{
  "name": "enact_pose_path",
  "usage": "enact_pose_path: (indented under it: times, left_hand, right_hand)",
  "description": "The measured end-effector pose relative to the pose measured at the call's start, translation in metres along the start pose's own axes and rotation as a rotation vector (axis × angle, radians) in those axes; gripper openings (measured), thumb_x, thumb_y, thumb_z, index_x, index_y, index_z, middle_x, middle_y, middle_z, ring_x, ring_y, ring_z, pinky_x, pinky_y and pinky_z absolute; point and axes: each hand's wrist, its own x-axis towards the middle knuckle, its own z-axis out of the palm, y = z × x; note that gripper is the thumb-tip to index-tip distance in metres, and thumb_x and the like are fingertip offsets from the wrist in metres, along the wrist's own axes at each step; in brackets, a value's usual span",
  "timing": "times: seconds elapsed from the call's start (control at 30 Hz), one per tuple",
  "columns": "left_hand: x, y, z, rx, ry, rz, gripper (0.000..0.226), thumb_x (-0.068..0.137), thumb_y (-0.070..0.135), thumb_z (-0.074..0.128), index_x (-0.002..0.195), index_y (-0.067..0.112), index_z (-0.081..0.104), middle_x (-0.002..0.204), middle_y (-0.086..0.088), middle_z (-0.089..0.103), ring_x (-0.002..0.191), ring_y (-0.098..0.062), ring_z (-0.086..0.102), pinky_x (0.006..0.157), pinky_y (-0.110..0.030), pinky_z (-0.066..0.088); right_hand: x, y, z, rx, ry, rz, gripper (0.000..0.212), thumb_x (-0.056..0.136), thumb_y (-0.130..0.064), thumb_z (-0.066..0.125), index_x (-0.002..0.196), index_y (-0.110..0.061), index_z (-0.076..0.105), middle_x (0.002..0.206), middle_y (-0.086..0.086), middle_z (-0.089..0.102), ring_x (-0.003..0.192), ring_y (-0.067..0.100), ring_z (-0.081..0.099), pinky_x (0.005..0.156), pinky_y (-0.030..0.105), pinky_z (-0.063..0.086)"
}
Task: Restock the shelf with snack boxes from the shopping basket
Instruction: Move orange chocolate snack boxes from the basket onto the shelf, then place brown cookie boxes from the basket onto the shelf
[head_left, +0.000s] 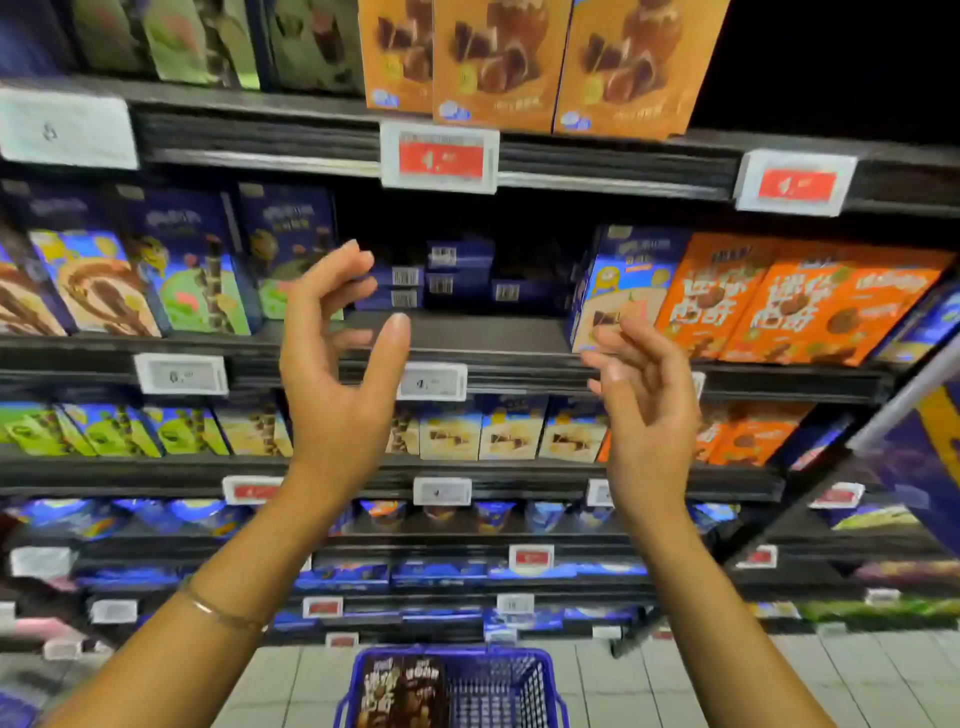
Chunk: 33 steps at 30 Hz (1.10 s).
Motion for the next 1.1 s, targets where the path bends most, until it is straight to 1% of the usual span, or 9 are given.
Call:
enact_pose_path:
  times: [0.1, 0.23, 0.37, 0.4, 0.5, 0.67, 0.8, 0.93, 1.1]
  left_hand:
    - [-0.094, -0.041, -0.017, -0.008, -0.033, -0.335, 0.037, 0.101, 0.030, 0.063, 0.136, 0.019, 0.055, 0.128, 0.003, 0.067, 0.112, -0.016, 0.066, 0.090, -0.026, 0.051]
    - [-0.215, -0.087, -0.035, 0.088, -0.127, -0.870, 0.012, 0.108, 0.022, 0.059, 0.118, 0.021, 0.065, 0.111, 0.002, 0.071, 0.097, -0.008, 0.072, 0.095, -0.044, 0.056]
    - [-0.284, -0.115, -0.033, 0.057, -0.087, -1.407, 0.022, 0.111, 0.034, 0.048, 0.104, 0.019, 0.062, 0.108, -0.013, 0.072, 0.081, -0.022, 0.068, 0.062, -0.027, 0.054]
    - [-0.301, -0.122, -0.032, 0.059, -0.055, -1.503, 0.027, 0.112, 0.036, 0.047, 0.103, 0.016, 0.062, 0.106, -0.016, 0.070, 0.079, -0.025, 0.067, 0.062, -0.028, 0.054]
    - [-0.354, -0.154, -0.032, 0.074, -0.026, -1.591, 0.032, 0.112, 0.032, 0.046, 0.108, 0.007, 0.065, 0.096, -0.022, 0.067, 0.079, -0.029, 0.067, 0.068, -0.033, 0.056]
    - [-0.438, -0.238, -0.048, 0.103, 0.078, -1.667, 0.038, 0.111, 0.041, 0.046, 0.095, 0.017, 0.070, 0.064, 0.006, 0.075, 0.054, -0.006, 0.071, 0.047, -0.020, 0.055]
    - [-0.500, -0.322, -0.067, 0.030, 0.109, -1.689, 0.051, 0.109, 0.058, 0.037, 0.092, 0.021, 0.068, 0.067, 0.004, 0.074, 0.050, -0.006, 0.068, 0.041, -0.016, 0.048]
    - [-0.547, -0.407, -0.069, -0.018, 0.099, -1.703, 0.060, 0.106, 0.068, 0.028, 0.098, 0.024, 0.068, 0.075, 0.008, 0.078, 0.066, -0.012, 0.074, 0.048, -0.021, 0.050]
    - [-0.579, -0.493, -0.067, 0.090, 0.038, -1.627, 0.068, 0.099, 0.081, 0.022, 0.099, 0.030, 0.068, 0.104, 0.004, 0.075, 0.086, -0.017, 0.070, 0.071, -0.031, 0.043]
  right_hand:
    - [-0.059, 0.052, -0.024, -0.101, -0.093, 0.217, 0.032, 0.097, -0.022, 0.058, 0.127, -0.012, 0.057, 0.114, 0.012, 0.069, 0.104, 0.021, 0.067, 0.087, 0.030, 0.054]
    - [-0.134, 0.116, -0.063, -0.244, -0.230, 0.527, 0.014, 0.102, -0.019, 0.059, 0.115, -0.021, 0.063, 0.103, 0.019, 0.070, 0.090, 0.024, 0.064, 0.082, 0.038, 0.052]
    - [-0.199, 0.172, -0.092, -0.372, -0.384, 0.831, 0.010, 0.101, -0.010, 0.057, 0.103, -0.003, 0.065, 0.100, 0.026, 0.066, 0.084, 0.027, 0.060, 0.084, 0.044, 0.052]
    - [-0.214, 0.185, -0.097, -0.396, -0.420, 0.895, 0.009, 0.101, -0.009, 0.057, 0.098, -0.004, 0.064, 0.101, 0.032, 0.064, 0.081, 0.031, 0.058, 0.080, 0.043, 0.050]
    - [-0.261, 0.238, -0.114, -0.470, -0.453, 1.050, 0.012, 0.100, -0.010, 0.059, 0.096, -0.001, 0.066, 0.098, 0.030, 0.064, 0.085, 0.029, 0.058, 0.082, 0.045, 0.048]
    - [-0.337, 0.352, -0.113, -0.548, -0.562, 1.164, 0.016, 0.102, -0.014, 0.056, 0.089, -0.008, 0.064, 0.080, 0.011, 0.060, 0.074, 0.020, 0.053, 0.067, 0.027, 0.045]
    - [-0.399, 0.468, -0.092, -0.553, -0.670, 1.188, 0.027, 0.102, -0.017, 0.057, 0.079, -0.004, 0.058, 0.074, 0.017, 0.051, 0.073, 0.028, 0.050, 0.071, 0.037, 0.037]
    - [-0.448, 0.579, -0.058, -0.601, -0.762, 1.208, 0.031, 0.100, -0.040, 0.058, 0.079, -0.017, 0.059, 0.074, 0.001, 0.056, 0.085, 0.022, 0.056, 0.069, 0.025, 0.028]
    - [-0.505, 0.679, -0.017, -0.559, -0.742, 1.151, 0.059, 0.080, -0.064, 0.071, 0.117, -0.018, 0.066, 0.116, 0.004, 0.070, 0.107, 0.025, 0.066, 0.092, 0.036, 0.053]
